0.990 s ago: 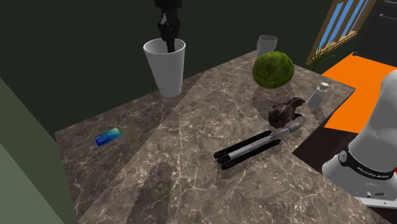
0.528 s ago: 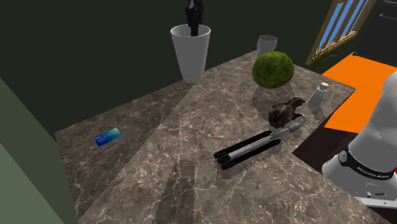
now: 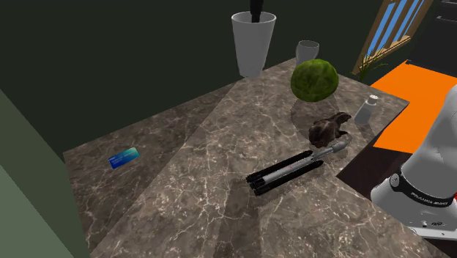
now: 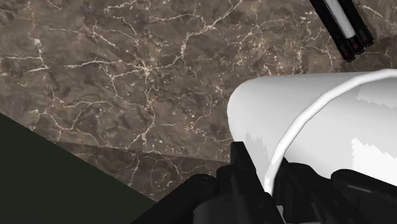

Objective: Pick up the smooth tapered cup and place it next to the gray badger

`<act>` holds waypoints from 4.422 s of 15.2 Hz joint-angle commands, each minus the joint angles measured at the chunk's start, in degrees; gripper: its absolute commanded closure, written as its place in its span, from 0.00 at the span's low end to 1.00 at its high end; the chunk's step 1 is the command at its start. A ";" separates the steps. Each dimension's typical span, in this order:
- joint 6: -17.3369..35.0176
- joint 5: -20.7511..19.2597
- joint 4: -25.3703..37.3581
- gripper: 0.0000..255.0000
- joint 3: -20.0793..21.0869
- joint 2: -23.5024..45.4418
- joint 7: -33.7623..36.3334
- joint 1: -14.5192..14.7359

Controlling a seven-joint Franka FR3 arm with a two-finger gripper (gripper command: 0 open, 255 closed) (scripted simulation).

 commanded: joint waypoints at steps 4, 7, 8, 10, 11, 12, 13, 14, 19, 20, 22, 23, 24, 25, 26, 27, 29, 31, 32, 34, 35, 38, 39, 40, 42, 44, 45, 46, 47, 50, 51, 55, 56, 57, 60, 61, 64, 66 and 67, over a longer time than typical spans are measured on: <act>-2.64 -1.16 -0.98 1.00 -2.85 -3.04 -5.54 -2.93; -4.47 -1.80 -0.43 1.00 -4.72 -3.99 -9.05 -4.75; -3.65 -1.86 -1.42 1.00 -4.70 -4.17 -9.08 -4.72; -2.04 -1.94 -3.34 1.00 -4.67 -4.48 -9.15 -4.68; -1.24 -1.98 -4.27 1.00 -4.65 -4.62 -9.18 -4.67; -0.44 -2.01 -5.18 1.00 -4.64 -4.74 -9.23 -4.66; 0.35 -2.03 -6.07 1.00 -4.62 -4.84 -9.27 -4.65; 1.14 -2.05 -6.94 1.00 -4.61 -4.93 -9.32 -4.64; 5.02 -2.09 -11.07 1.00 -4.58 -5.17 -9.59 -4.62; 5.79 -2.09 -11.85 1.00 -4.57 -5.18 -9.65 -4.62; 7.31 -2.07 -13.36 1.00 -4.57 -5.16 -9.78 -4.61; 8.08 -2.05 -14.09 1.00 -4.57 -5.13 -9.85 -4.61; 8.83 -2.03 -14.81 1.00 -4.57 -5.08 -9.93 -4.61; 9.59 -2.00 -15.51 1.00 -4.57 -5.02 -10.00 -4.61; 10.34 -1.97 -16.21 1.00 -4.58 -4.95 -10.08 -4.62; 11.10 -1.93 -16.88 1.00 -4.58 -4.87 -10.17 -4.62; 12.60 -1.85 -18.20 1.00 -4.59 -4.67 -10.34 -4.62; 14.09 -1.74 -19.46 1.00 -4.60 -4.41 -10.52 -4.63; 14.84 -1.69 -20.07 1.00 -4.60 -4.27 -10.62 -4.63; 16.32 -1.55 -21.25 1.00 -4.62 -3.94 -10.82 -4.63; 17.06 -1.48 -21.82 1.00 -4.62 -3.75 -10.93 -4.64; 19.28 -1.23 -23.46 1.00 -4.64 -3.13 -11.27 -4.65; 20.01 -1.13 -23.98 1.00 -4.65 -2.90 -11.39 -4.65; 20.75 -1.03 -24.49 1.00 -4.65 -2.66 -11.52 -4.66; 22.21 -0.81 -25.47 1.00 -4.66 -2.13 -11.78 -4.66; 23.67 -0.57 -26.40 1.00 -4.66 -1.56 -12.05 -4.67; 24.40 -0.44 -26.84 1.00 -4.66 -1.25 -12.20 -4.68; 25.13 -0.30 -27.27 1.00 -4.66 -0.94 -12.35 -4.68; 25.85 -0.16 -27.70 1.00 -4.66 -0.61 -12.50 -4.69; 27.05 0.09 -28.37 1.00 -4.65 -0.04 -12.76 -4.70; 27.05 0.09 -28.37 1.00 -4.65 -0.04 -12.76 -4.70; 27.05 0.09 -28.36 1.00 -4.65 -0.04 -12.76 -4.70; 27.05 0.09 -28.36 1.00 -4.65 -0.04 -12.76 -4.70; 27.05 0.09 -28.37 0.00 -4.65 -0.04 -12.76 -4.70; 27.05 0.09 -28.37 0.00 -4.65 -0.04 -12.76 -4.70; 27.05 0.09 -28.37 0.00 -4.65 -0.04 -12.76 -4.70; 23.30 -0.50 -25.67 0.00 -4.82 -1.15 -12.37 -4.84; 19.94 -0.90 -23.00 0.00 -4.95 -1.88 -12.11 -4.96; 19.94 -0.90 -23.00 0.00 -4.95 -1.88 -12.11 -4.96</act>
